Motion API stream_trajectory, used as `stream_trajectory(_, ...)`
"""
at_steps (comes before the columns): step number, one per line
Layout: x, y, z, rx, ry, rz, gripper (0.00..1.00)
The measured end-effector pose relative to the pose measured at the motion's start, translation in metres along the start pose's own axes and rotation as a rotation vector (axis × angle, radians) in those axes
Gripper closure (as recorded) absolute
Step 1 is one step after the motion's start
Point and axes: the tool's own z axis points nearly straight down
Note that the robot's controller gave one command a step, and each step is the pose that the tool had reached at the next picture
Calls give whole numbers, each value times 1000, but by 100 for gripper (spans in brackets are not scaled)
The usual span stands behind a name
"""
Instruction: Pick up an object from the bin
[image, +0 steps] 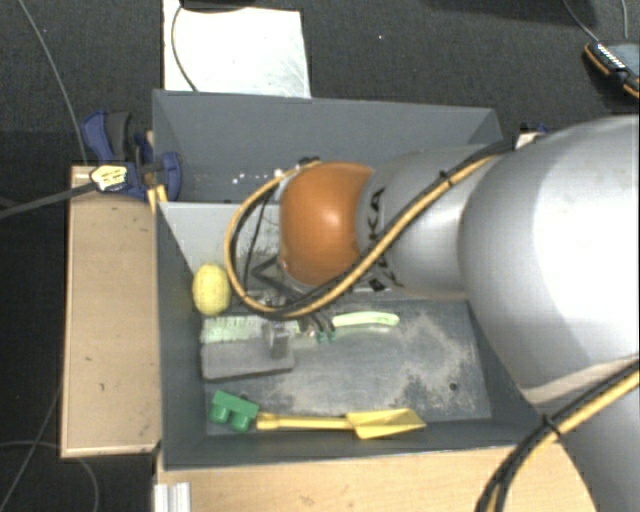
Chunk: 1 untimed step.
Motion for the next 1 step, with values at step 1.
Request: stream_trajectory(1, 1, 0, -42, 1, 6, 2, 100)
